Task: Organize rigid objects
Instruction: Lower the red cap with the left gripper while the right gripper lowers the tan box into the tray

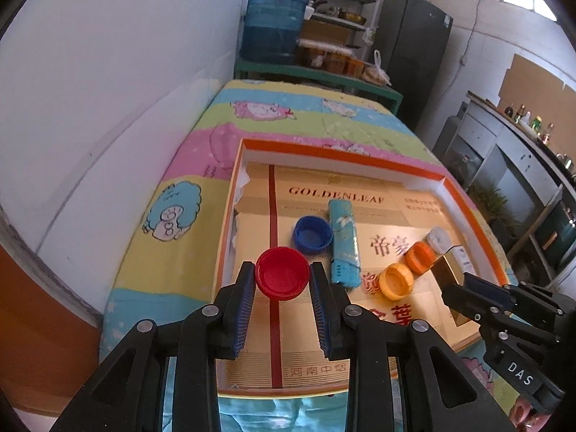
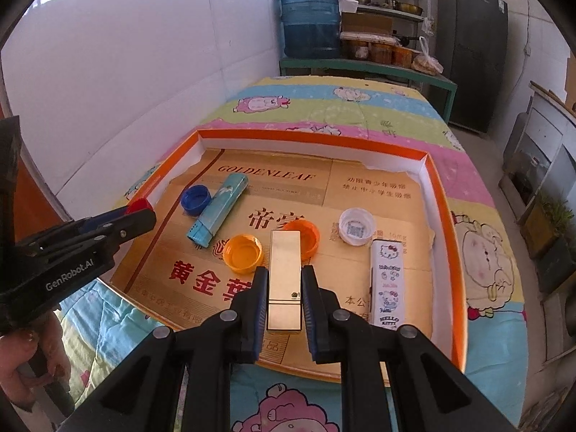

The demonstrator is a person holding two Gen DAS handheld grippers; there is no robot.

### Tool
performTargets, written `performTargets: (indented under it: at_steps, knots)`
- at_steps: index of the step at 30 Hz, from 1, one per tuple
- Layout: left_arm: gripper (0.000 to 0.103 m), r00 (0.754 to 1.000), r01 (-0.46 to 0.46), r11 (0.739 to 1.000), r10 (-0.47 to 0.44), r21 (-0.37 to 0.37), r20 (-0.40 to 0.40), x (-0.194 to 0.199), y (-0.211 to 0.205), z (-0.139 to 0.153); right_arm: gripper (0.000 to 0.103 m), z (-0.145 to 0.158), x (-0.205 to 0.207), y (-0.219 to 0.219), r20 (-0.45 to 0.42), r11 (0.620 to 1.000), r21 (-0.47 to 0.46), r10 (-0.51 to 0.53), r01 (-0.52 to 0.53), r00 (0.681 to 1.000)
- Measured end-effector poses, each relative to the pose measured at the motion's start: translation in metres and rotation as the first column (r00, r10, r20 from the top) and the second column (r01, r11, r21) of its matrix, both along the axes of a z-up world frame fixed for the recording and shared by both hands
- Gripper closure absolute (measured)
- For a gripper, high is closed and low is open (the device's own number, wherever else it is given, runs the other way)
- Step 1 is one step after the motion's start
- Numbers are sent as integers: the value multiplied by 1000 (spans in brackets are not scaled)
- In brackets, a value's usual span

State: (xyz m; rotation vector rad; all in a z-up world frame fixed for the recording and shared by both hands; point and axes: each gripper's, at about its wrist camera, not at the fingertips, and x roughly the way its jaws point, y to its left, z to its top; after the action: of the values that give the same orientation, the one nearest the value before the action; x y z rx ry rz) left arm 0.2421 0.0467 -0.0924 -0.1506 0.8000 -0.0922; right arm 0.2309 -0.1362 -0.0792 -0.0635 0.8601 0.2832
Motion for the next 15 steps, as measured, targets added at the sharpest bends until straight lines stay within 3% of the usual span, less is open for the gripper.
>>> performTargets:
  at_steps: [15]
  knots:
    - [72, 999, 25, 999, -24, 31, -26, 6, -10, -11, 84, -18, 6, 2, -45, 1000, 8, 13, -13, 999]
